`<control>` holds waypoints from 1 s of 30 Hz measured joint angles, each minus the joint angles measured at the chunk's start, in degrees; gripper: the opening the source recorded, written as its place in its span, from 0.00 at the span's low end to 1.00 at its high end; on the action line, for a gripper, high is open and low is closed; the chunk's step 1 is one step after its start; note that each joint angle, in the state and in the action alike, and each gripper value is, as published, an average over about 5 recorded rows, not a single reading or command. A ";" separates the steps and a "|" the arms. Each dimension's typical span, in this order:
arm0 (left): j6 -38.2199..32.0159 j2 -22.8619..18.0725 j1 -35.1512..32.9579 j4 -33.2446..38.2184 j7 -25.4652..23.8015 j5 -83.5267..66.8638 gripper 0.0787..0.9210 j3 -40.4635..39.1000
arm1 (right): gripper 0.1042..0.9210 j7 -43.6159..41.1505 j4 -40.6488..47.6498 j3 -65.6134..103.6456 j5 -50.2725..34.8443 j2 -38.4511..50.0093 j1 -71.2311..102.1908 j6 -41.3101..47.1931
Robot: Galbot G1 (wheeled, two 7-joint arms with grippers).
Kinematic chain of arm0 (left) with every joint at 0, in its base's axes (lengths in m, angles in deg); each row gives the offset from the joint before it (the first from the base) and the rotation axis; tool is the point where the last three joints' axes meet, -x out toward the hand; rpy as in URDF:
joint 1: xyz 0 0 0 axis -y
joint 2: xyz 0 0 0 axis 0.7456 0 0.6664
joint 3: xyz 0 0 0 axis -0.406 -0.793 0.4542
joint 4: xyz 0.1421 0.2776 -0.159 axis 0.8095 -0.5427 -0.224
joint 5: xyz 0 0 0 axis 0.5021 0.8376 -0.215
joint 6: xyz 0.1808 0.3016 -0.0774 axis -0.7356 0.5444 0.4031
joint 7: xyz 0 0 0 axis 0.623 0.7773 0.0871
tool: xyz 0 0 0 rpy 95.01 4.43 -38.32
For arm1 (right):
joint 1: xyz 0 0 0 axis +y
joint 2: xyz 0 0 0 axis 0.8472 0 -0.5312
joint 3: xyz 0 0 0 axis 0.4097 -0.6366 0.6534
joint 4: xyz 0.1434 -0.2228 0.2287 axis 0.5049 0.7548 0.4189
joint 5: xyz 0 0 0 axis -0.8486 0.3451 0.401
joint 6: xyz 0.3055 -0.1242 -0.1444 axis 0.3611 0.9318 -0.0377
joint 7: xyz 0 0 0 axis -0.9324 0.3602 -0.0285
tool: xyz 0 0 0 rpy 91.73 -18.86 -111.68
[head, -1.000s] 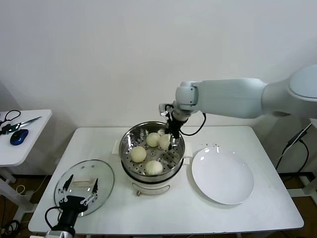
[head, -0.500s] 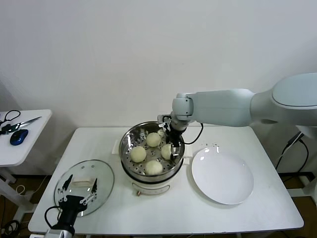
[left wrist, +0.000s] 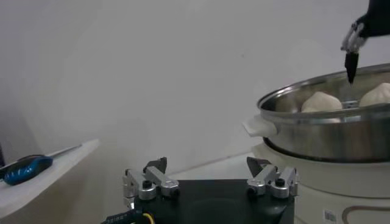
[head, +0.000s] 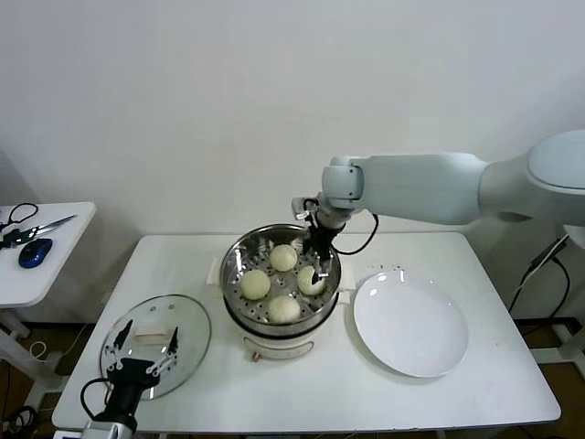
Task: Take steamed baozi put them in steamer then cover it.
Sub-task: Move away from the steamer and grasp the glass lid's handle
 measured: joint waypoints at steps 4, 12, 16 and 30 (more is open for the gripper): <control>-0.12 0.00 -0.41 0.06 0.25 0.05 0.88 0.35 | 0.88 2.52 -1.77 1.97 -0.17 3.82 -0.47 -2.37; 0.08 -0.48 0.22 0.33 1.06 0.26 0.88 1.10 | 0.88 17.01 -8.45 7.65 -0.94 15.68 3.02 -11.02; 0.54 -1.05 0.94 0.35 1.06 0.92 0.88 1.26 | 0.88 24.42 -11.96 13.12 -0.42 22.46 8.65 -15.84; 1.02 -3.03 1.65 0.46 0.09 5.04 0.88 1.23 | 0.88 41.01 -20.58 52.56 5.90 35.25 48.66 -25.67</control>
